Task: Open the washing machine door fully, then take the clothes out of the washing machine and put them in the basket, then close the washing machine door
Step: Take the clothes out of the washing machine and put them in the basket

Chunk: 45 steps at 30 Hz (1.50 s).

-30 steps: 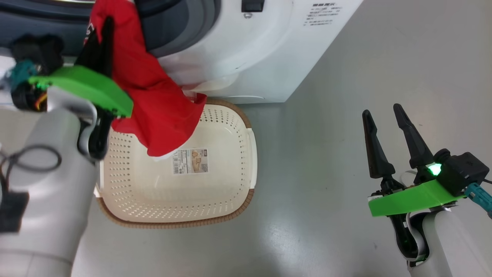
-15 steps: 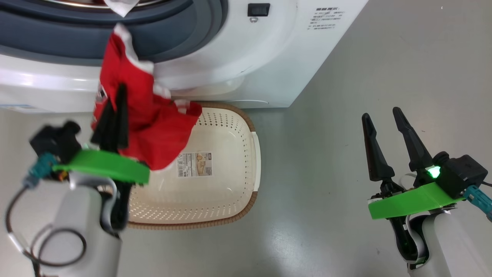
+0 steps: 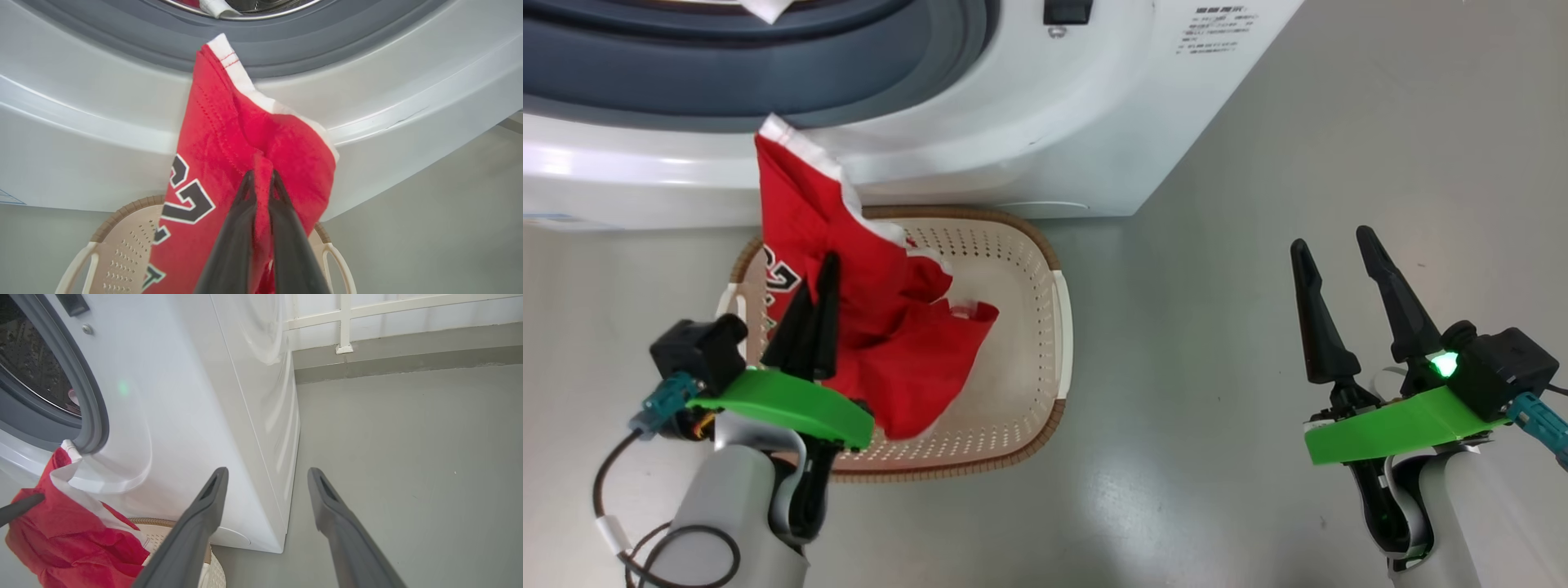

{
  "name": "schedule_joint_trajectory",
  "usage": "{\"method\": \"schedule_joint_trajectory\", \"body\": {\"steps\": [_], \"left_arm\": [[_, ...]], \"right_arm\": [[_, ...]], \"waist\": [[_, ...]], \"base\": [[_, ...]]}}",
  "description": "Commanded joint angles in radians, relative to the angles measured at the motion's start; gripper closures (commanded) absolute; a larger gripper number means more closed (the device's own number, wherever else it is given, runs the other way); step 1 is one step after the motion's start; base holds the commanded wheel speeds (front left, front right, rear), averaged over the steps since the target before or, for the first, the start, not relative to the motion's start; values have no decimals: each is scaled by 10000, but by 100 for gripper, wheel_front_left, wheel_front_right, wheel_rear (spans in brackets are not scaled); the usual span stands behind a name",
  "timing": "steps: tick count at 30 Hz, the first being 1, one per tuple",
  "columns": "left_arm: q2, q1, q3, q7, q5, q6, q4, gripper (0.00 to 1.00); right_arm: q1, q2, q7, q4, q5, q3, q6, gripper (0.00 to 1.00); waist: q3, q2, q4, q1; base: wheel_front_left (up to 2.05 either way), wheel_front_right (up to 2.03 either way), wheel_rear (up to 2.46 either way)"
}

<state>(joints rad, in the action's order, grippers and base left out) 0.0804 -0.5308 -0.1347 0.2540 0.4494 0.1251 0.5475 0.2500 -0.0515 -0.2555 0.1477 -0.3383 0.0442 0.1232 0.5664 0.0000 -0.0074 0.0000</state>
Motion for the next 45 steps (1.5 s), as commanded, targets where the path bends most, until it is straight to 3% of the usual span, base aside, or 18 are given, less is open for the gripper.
{"method": "schedule_joint_trajectory", "body": {"steps": [1,18,20,21,22,25,26,28,30,45], "left_arm": [[290,158,198,77,80,54,-76,100],[580,-814,-572,78,584,55,2124,100],[593,-874,-604,78,626,55,2238,84],[603,-892,-617,78,636,55,2272,69],[603,-892,-617,78,636,55,2272,69],[634,-898,-662,78,617,55,2330,47],[635,-891,-671,78,617,55,2346,36],[631,-866,-680,78,627,55,2378,5],[633,-841,-683,78,641,55,2395,0],[671,40,97,78,166,55,1415,0]], "right_arm": [[-4,13,-63,-266,197,212,75,0],[332,13,-63,-409,82,187,75,0],[339,13,-63,-412,82,181,75,0],[340,13,-63,-414,82,180,75,0],[340,13,-63,-414,82,180,75,0],[325,13,-63,-405,81,172,75,0],[318,13,-63,-399,82,173,75,0],[309,13,-63,-377,83,173,75,0],[296,13,-63,-349,85,175,75,0],[-122,13,-63,-74,109,280,75,0]], "waist": [[98,0,-66,0],[960,0,-409,0],[984,0,-428,0],[991,0,-433,0],[991,0,-433,0],[974,0,-439,0],[963,0,-439,0],[915,0,-427,0],[849,0,-410,0],[-559,0,-375,0]], "base": [[0,0,0],[0,0,0],[0,0,0],[0,0,0],[0,0,0],[0,0,0],[0,0,0],[0,0,0],[0,0,0],[0,0,0]]}}
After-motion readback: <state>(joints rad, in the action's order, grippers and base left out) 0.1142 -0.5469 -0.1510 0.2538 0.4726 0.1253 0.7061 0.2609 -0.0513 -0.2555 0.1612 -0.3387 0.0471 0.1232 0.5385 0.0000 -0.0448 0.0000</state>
